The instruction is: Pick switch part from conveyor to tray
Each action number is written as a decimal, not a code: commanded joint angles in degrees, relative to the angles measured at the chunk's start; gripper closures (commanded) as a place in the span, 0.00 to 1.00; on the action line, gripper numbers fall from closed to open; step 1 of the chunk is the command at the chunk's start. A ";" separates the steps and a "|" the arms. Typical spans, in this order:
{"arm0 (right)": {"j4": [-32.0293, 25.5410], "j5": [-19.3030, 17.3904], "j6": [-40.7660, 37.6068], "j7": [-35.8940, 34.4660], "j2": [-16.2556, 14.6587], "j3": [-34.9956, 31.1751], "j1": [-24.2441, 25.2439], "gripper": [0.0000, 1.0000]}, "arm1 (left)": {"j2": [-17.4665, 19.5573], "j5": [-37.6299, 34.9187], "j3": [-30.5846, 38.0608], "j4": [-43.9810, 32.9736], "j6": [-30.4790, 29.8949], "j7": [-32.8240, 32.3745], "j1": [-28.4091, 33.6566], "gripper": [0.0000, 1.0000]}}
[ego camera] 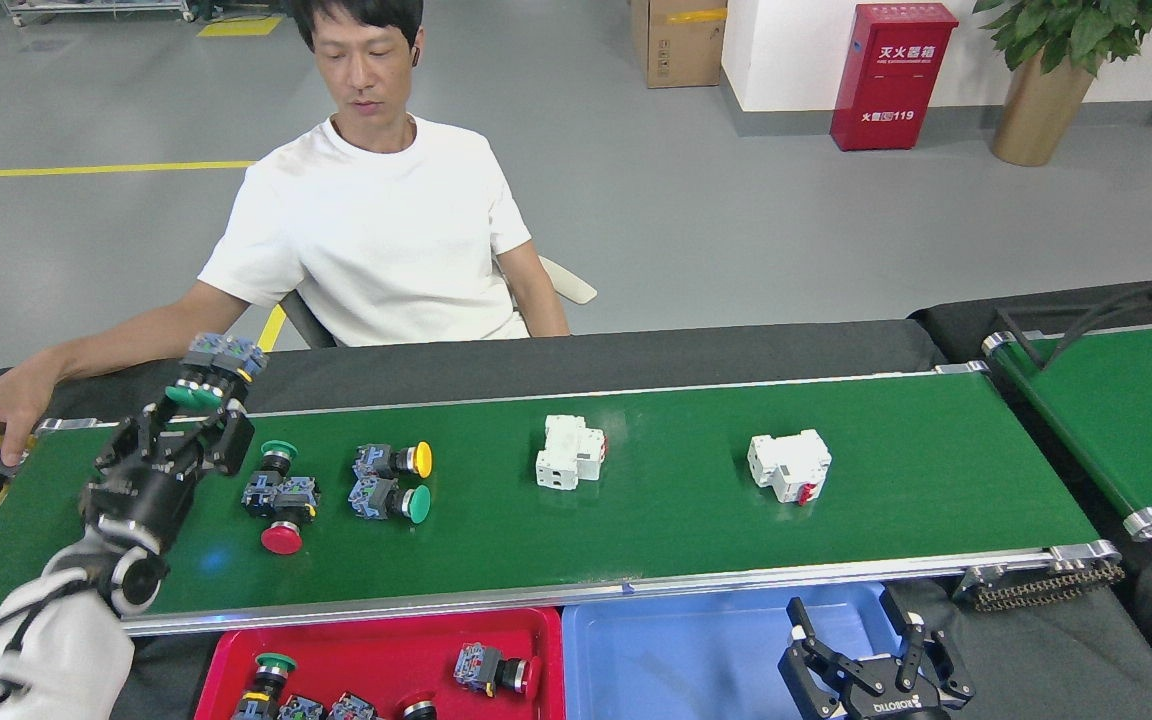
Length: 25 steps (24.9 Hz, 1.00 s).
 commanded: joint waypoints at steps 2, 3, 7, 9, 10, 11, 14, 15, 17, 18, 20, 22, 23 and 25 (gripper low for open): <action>-0.57 0.18 1.97 1.92 0.91 -0.06 -3.29 0.03 | 1.76 0.11 1.79 -12.00 -5.39 -0.71 11.87 0.41; -0.13 0.45 2.85 3.24 1.00 0.47 -4.79 0.03 | 1.67 0.11 1.88 -13.68 -5.39 -0.71 14.51 0.22; 4.88 1.06 8.13 6.49 2.40 5.04 -11.99 0.03 | 1.67 -1.56 1.97 -15.35 -5.39 -0.62 17.59 0.00; 8.40 2.38 11.82 6.67 2.40 7.94 -14.98 0.03 | 1.67 -1.91 2.50 -14.82 -5.39 -0.62 16.53 0.00; 10.33 2.91 14.19 6.67 2.40 9.34 -16.74 0.03 | 1.58 -2.00 3.99 -14.47 -5.39 -0.45 16.01 0.00; 11.82 2.91 15.94 6.67 2.40 10.40 -18.23 0.03 | 1.06 -2.00 6.71 -13.59 -5.39 -0.27 15.74 0.00; 15.52 2.91 18.14 6.67 2.67 12.59 -21.13 0.03 | -2.81 -2.70 15.24 -9.02 -5.39 -0.18 14.78 0.00; 17.10 3.00 18.58 6.67 2.93 13.03 -22.28 0.03 | -4.30 -4.55 17.35 -7.44 -5.39 0.08 14.25 0.00; 19.82 3.17 18.67 6.67 4.07 13.82 -23.95 0.03 | -4.66 -8.59 19.46 -3.92 0.67 3.07 13.81 0.00; 21.40 3.26 18.67 6.67 4.69 14.44 -24.65 0.03 | -4.48 -9.82 19.55 -1.55 3.93 5.62 13.46 0.00; 23.16 3.17 18.67 6.58 5.48 14.70 -25.88 0.03 | -3.86 -10.08 19.64 1.53 6.04 7.55 12.49 0.00; 24.83 3.08 18.67 6.67 6.18 14.79 -27.73 0.05 | -2.28 -9.91 19.46 2.93 5.95 7.55 11.70 0.00; 25.71 3.00 18.58 6.76 6.27 14.79 -28.43 0.07 | -1.84 -9.73 19.20 2.85 5.77 7.46 11.17 0.00; 27.99 2.82 18.06 7.63 5.92 15.41 -30.01 0.22 | -1.23 -9.38 18.58 3.11 3.75 6.24 8.72 0.00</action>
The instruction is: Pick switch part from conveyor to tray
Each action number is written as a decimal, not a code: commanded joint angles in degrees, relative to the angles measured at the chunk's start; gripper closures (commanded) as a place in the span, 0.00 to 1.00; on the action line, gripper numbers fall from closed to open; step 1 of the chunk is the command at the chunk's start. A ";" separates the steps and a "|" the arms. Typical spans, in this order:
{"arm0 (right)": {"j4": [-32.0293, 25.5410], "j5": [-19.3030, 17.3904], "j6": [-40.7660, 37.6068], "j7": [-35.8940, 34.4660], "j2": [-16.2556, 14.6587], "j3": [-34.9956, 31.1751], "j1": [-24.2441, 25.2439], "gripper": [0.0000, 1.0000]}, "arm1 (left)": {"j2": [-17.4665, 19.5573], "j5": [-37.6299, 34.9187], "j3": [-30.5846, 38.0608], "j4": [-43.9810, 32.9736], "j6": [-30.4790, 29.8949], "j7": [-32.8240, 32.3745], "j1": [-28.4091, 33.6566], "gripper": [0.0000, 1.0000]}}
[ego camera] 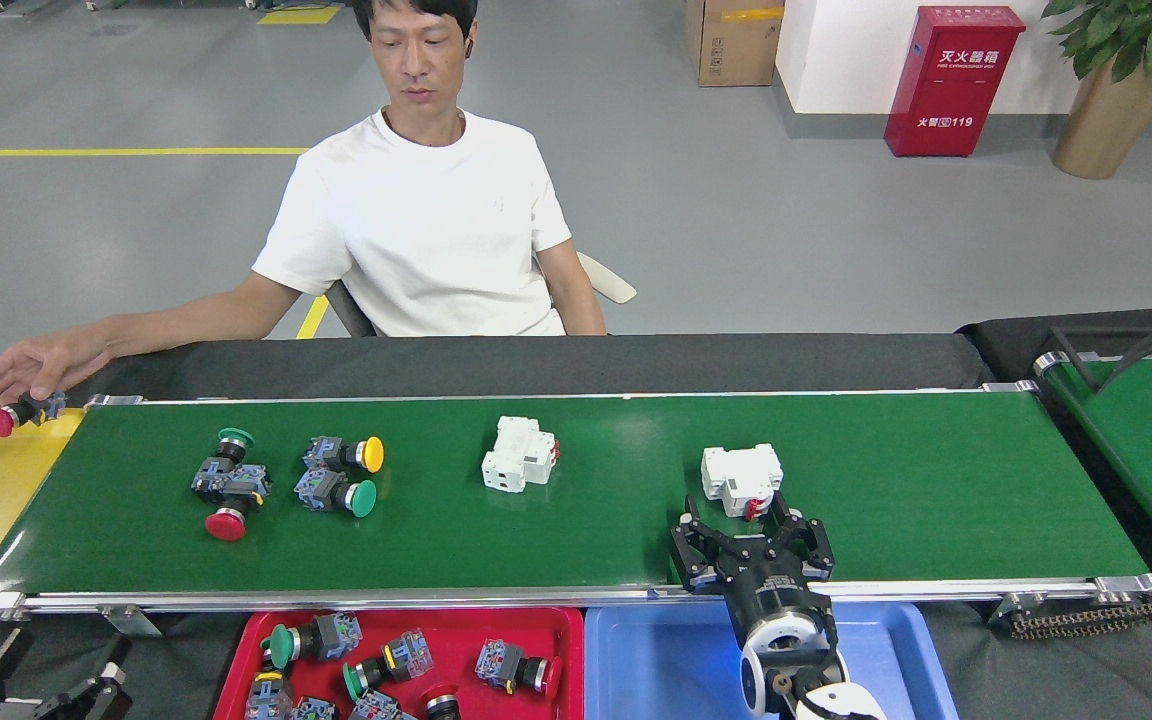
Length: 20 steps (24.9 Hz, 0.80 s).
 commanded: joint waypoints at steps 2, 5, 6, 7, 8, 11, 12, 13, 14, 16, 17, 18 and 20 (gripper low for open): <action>1.85 -0.37 -2.06 2.13 -0.55 1.17 -2.19 0.45 | 1.55 0.23 -0.78 1.63 -5.34 -3.19 -5.37 0.00; 2.02 -0.46 -6.10 2.13 -1.95 1.34 -2.28 0.80 | 2.26 0.14 -2.63 9.10 -10.44 -6.97 -12.40 0.00; 1.93 -0.46 -6.98 1.95 -1.95 1.26 -2.28 0.92 | 2.52 -0.12 -3.42 11.74 -10.44 -7.50 -14.51 0.00; 1.93 -0.46 -7.51 1.51 -1.95 1.26 -2.37 0.95 | 2.78 -0.48 -4.83 14.99 -10.44 -7.59 -16.88 0.00; 1.85 -0.46 -7.68 1.25 -1.95 1.26 -2.37 0.95 | 2.87 -0.65 -5.97 17.27 -10.44 -7.59 -18.47 0.00; 0.97 -0.55 -9.61 1.07 -1.95 1.17 -2.28 0.96 | 4.28 -1.00 -10.97 24.21 -3.94 -6.97 -23.83 0.00; 0.18 -0.55 -10.23 1.07 -1.95 1.17 -2.19 0.96 | 4.63 -0.91 -11.94 25.45 -2.70 -6.88 -24.36 0.00; -1.93 -0.64 -11.81 1.07 -2.04 1.17 -1.84 0.96 | 5.16 -0.83 -13.18 26.94 -1.74 -6.53 -25.23 0.00; -4.66 -0.99 -13.66 1.16 -2.13 0.82 -1.23 0.95 | 5.33 -0.91 -13.53 27.91 -1.47 -6.27 -26.03 0.00; -10.90 -3.71 -18.05 1.25 -4.41 0.29 1.32 0.95 | 5.42 -1.00 -13.79 30.37 0.28 -5.92 -27.52 0.00; -13.97 -5.38 -20.34 1.34 -6.35 0.20 2.46 0.95 | 5.24 -1.00 -14.23 31.69 3.10 -5.83 -28.49 0.00; -16.35 -7.23 -22.71 1.51 -8.19 0.20 3.43 0.95 | 5.07 -1.00 -15.20 33.36 6.52 -5.74 -29.54 0.00; -20.57 -11.10 -28.95 1.60 -11.97 0.20 6.16 0.94 | 5.07 -0.91 -18.01 36.35 11.18 -3.90 -32.27 0.00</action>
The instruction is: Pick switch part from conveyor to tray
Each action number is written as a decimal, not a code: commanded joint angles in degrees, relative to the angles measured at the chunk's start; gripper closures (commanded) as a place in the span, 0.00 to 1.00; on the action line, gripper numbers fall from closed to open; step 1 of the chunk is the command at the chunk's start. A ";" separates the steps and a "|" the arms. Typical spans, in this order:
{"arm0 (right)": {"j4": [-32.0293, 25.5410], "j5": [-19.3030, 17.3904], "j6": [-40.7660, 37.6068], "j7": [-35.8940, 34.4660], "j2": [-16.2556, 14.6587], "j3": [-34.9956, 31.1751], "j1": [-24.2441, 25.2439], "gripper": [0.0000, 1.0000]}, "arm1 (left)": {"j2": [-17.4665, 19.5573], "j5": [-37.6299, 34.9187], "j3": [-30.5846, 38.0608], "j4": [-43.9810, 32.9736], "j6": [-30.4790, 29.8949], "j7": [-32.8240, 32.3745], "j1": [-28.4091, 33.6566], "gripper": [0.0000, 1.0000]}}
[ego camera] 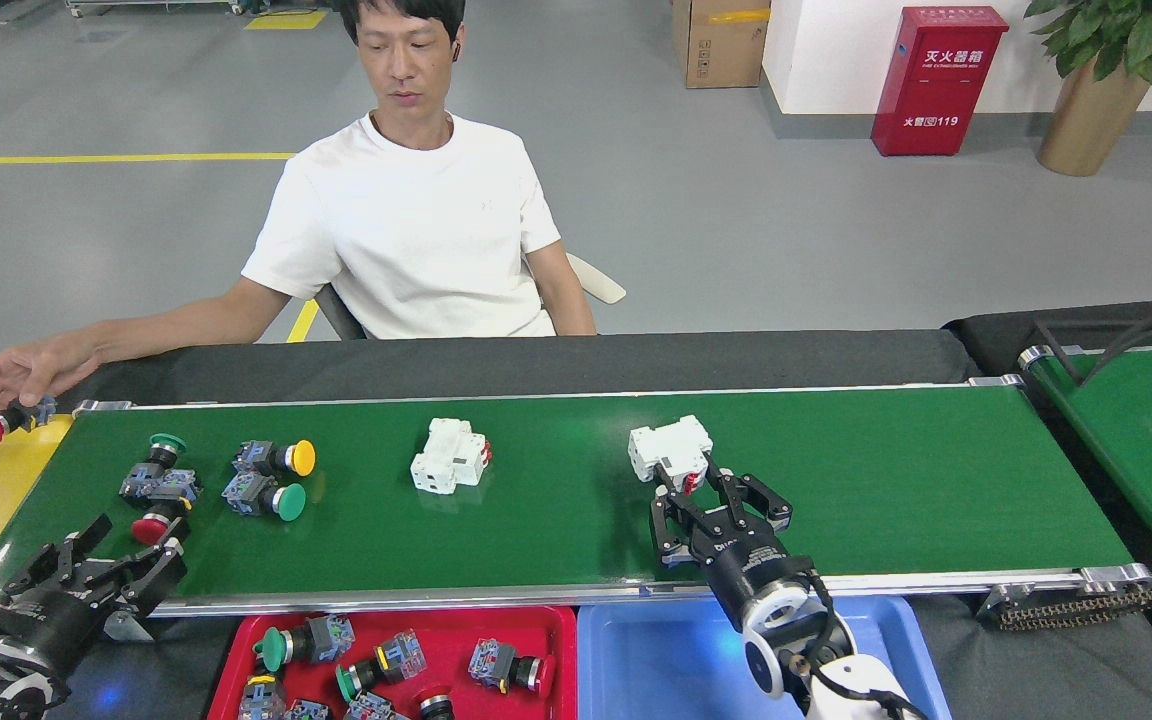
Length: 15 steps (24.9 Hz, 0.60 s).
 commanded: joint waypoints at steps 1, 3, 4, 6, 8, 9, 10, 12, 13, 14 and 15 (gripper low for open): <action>-4.41 -3.41 -8.95 0.10 -3.48 -0.90 1.58 0.94 | 0.60 0.11 -1.94 2.40 5.30 3.01 -3.14 0.00; -8.01 -7.97 -19.49 0.27 -8.49 -4.49 6.15 0.93 | 0.52 0.11 -3.17 7.41 5.83 5.03 -6.12 0.04; -8.72 -8.86 -23.10 0.27 -9.64 -6.52 7.73 0.93 | 0.51 0.20 -3.17 8.56 5.83 5.29 -6.74 0.15; -8.98 -9.65 -30.93 0.27 -10.60 -13.73 10.81 0.93 | 0.51 0.20 -3.26 8.73 5.74 5.82 -7.09 0.69; -8.63 -9.56 -32.95 0.45 -10.52 -18.83 13.80 0.93 | 0.51 0.11 -3.26 8.64 5.56 5.82 -7.18 0.93; -8.63 -9.56 -32.95 0.45 -10.52 -19.53 15.38 0.93 | 0.43 0.11 -3.26 8.64 5.56 5.82 -7.18 0.97; -8.63 -9.56 -32.95 0.45 -10.60 -20.06 17.14 0.93 | 0.51 0.20 -3.26 8.64 5.39 5.82 -7.18 0.99; -8.46 -9.03 -32.95 0.36 -10.78 -20.85 20.12 0.92 | 0.87 0.55 -3.17 8.47 5.21 5.91 -7.09 0.99; -8.02 -8.86 -32.95 0.36 -10.87 -21.11 21.09 0.92 | 1.13 0.72 -3.00 8.03 5.04 5.91 -7.09 0.99; -7.23 -8.59 -32.95 0.45 -10.95 -21.46 21.62 0.92 | 1.22 0.81 -2.73 6.63 4.77 5.91 -6.92 0.99; -6.87 -8.42 -32.95 0.45 -10.95 -21.90 21.97 0.92 | 1.22 1.25 -2.56 4.78 3.98 5.91 -6.30 0.99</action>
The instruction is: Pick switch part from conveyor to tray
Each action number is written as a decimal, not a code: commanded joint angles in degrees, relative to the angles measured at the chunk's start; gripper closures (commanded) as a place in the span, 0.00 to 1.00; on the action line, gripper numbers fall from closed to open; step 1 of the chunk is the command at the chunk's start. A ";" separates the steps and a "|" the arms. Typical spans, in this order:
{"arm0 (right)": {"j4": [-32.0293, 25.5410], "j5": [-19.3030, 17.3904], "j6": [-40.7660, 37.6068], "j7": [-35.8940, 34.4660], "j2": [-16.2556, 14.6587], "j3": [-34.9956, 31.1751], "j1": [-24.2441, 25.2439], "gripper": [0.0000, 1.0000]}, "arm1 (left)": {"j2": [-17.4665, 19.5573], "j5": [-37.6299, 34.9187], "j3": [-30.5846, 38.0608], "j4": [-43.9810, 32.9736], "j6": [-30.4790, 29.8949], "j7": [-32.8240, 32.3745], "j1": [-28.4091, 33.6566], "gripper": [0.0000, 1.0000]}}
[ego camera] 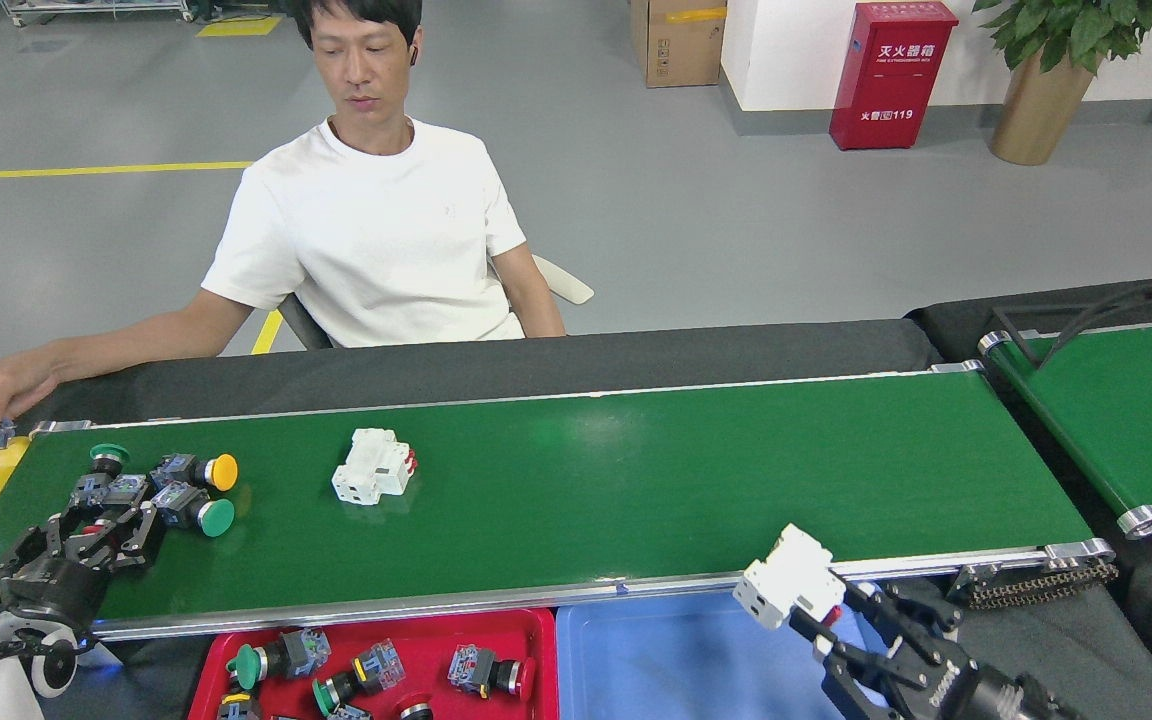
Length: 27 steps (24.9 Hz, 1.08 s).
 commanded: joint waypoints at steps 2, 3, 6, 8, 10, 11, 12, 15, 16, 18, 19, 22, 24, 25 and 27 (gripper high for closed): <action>0.11 0.68 -0.91 -0.27 -0.73 -2.54 1.52 0.91 | 1.27 3.58 1.15 -7.97 -5.13 0.16 1.41 0.99; 0.29 0.94 -0.91 -0.27 -0.65 -3.42 2.49 0.88 | 1.80 5.95 2.03 -12.28 -7.67 -0.10 4.40 0.99; 0.11 0.94 -0.91 1.57 -0.03 -4.12 3.19 0.08 | 3.03 10.70 4.67 -28.10 -12.16 -0.89 16.70 0.98; -0.15 0.59 -0.91 3.95 0.41 -4.21 3.28 0.04 | 3.12 12.89 6.43 -39.09 -15.41 -1.33 26.20 0.97; -0.68 0.24 -0.91 4.12 0.50 -4.39 3.19 0.03 | 2.86 13.42 8.89 -50.60 -21.47 -1.24 37.89 0.84; -1.30 0.24 -0.91 4.12 0.50 -4.65 3.19 0.03 | 2.50 13.33 9.50 -54.56 -22.44 -1.24 42.11 0.57; -1.82 0.24 -0.91 4.12 0.50 -4.91 3.10 0.03 | 2.15 13.33 9.85 -57.71 -22.44 -1.24 45.96 0.11; -2.53 -0.90 -0.91 4.12 1.81 -6.76 1.34 0.04 | 1.89 13.16 9.85 -62.99 -22.44 -1.24 53.09 0.00; -2.53 -1.17 -0.91 4.12 3.84 -7.90 -0.33 0.04 | 1.98 13.16 9.85 -63.26 -22.44 -1.24 53.88 0.00; -2.44 -0.82 -0.91 4.39 8.41 -8.52 -3.67 0.05 | 2.06 13.07 9.94 -63.08 -22.44 -1.33 53.88 0.00; -2.17 -0.29 2.34 4.39 9.90 -8.52 -5.77 0.06 | 2.24 13.07 10.47 -62.82 -22.44 -1.33 53.79 0.00; -1.47 6.83 14.03 4.65 10.78 -6.76 -10.78 0.08 | 1.71 12.98 14.16 -60.09 -22.44 -1.24 52.65 0.00; -0.24 11.40 23.08 4.56 13.68 -2.98 -14.12 0.08 | -1.54 12.37 17.33 -55.17 -22.44 -1.16 47.64 0.00; 0.64 12.63 27.46 4.56 14.38 -1.67 -15.44 0.08 | -3.73 11.14 18.64 -53.77 -22.44 -1.07 45.01 0.00; 0.73 14.48 33.71 4.30 14.73 0.62 -15.97 0.08 | -4.88 7.00 19.96 -51.66 -17.78 -0.89 42.11 0.00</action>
